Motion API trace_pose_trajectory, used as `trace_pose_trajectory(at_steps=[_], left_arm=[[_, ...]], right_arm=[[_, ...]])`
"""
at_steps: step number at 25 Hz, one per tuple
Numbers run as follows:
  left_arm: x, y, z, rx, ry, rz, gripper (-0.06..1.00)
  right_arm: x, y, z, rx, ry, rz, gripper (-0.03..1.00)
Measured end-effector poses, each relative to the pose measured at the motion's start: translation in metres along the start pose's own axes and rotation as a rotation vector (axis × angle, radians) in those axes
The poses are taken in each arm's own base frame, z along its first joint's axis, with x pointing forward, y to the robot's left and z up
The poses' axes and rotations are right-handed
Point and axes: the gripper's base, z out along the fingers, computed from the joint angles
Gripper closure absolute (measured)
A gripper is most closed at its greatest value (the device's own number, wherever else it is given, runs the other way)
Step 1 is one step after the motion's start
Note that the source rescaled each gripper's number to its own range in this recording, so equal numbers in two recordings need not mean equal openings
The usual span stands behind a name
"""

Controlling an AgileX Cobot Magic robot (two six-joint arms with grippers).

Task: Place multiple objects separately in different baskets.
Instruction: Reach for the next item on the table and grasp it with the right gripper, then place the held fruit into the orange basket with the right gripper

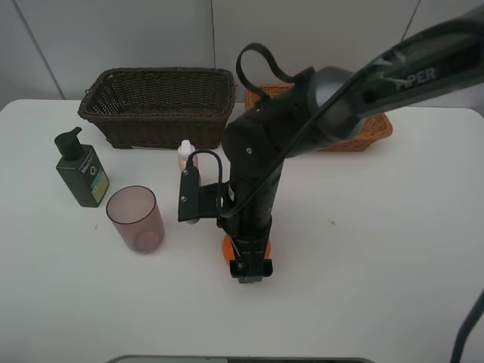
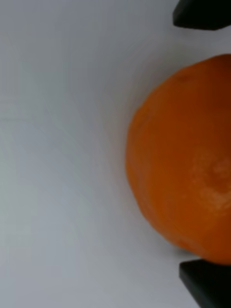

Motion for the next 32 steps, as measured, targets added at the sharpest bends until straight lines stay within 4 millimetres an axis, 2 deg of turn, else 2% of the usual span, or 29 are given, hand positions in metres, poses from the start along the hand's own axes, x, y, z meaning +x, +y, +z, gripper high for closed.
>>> trace_pose_trajectory(at_steps=[2,3,4,7,32], left_arm=[[0.0000,0.0000,0.0000,0.000,0.000,0.000,-0.04],[0.0000,0.0000,0.0000,0.000,0.000,0.000,-0.04],[0.0000,0.0000,0.0000,0.000,0.000,0.000,-0.04],[0.0000,0.0000,0.0000,0.000,0.000,0.000,-0.04],[0.0000,0.0000,0.0000,0.000,0.000,0.000,-0.04]], right_arm=[[-0.0009,0.0001,0.0006,-0.001,-0.009,0.007,0.01],[-0.0012,0.0002,0.0006,-0.003,-0.012,0.010,0.08],[-0.0014,0.0004,0.0006,-0.005,-0.014,0.013,0.20],[-0.0015,0.0025,0.0013,-0.028,-0.014,-0.001,0.66],[-0.0013,0.0040,-0.0033,-0.044,-0.022,-0.030,0.65]])
